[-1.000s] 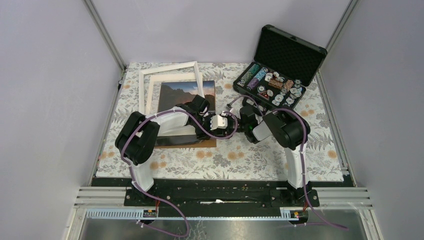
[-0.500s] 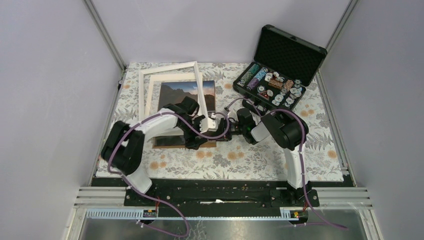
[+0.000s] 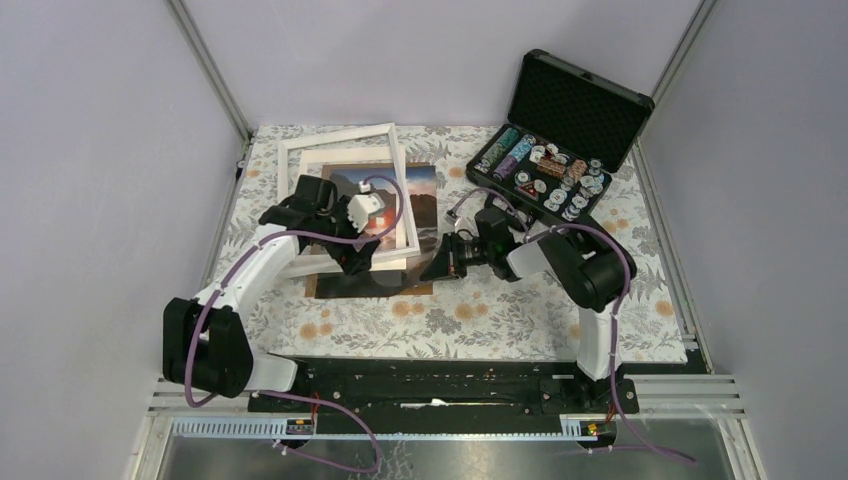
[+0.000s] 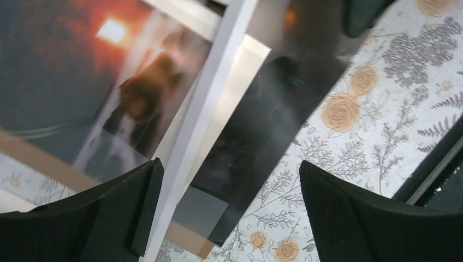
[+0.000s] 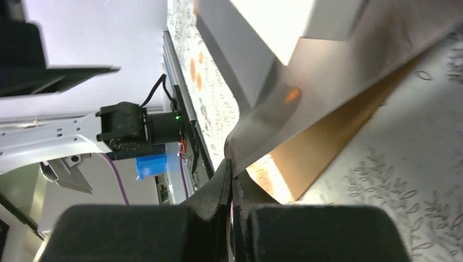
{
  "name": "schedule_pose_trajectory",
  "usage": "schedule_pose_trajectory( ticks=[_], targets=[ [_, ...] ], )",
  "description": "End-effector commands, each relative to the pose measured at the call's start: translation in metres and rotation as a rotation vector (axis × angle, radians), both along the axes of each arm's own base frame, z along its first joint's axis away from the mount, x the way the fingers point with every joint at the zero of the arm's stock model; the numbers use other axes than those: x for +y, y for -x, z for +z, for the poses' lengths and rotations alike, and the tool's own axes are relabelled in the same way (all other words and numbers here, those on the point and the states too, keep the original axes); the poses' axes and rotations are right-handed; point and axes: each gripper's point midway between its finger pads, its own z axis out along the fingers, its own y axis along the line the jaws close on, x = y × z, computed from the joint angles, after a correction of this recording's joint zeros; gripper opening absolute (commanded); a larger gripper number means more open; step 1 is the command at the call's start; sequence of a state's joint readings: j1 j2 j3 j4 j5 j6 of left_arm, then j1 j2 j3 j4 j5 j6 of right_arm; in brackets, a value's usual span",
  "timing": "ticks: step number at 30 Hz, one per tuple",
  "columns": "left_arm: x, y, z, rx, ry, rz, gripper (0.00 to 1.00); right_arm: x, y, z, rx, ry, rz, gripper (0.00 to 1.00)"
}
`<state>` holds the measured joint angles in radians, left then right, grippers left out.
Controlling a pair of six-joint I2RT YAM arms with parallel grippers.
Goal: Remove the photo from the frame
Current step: Pick up the photo from the photo frame.
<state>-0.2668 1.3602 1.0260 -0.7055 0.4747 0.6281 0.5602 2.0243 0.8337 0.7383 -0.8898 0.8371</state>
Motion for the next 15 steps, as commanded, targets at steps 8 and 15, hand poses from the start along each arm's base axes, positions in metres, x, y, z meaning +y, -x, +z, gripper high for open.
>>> schedule_pose_trajectory(
  ticks=[8, 15],
  targets=[
    [0.021, -0.029, -0.004, -0.024, 0.082, 0.184, 0.99, -0.021, 0.011, 0.059, -0.156, -0.007, 0.104, 0.0],
    [0.018, -0.031, 0.0, -0.038, 0.112, 0.185, 0.99, -0.06, 0.004, 0.089, -0.172, -0.033, 0.069, 0.0]
  ],
)
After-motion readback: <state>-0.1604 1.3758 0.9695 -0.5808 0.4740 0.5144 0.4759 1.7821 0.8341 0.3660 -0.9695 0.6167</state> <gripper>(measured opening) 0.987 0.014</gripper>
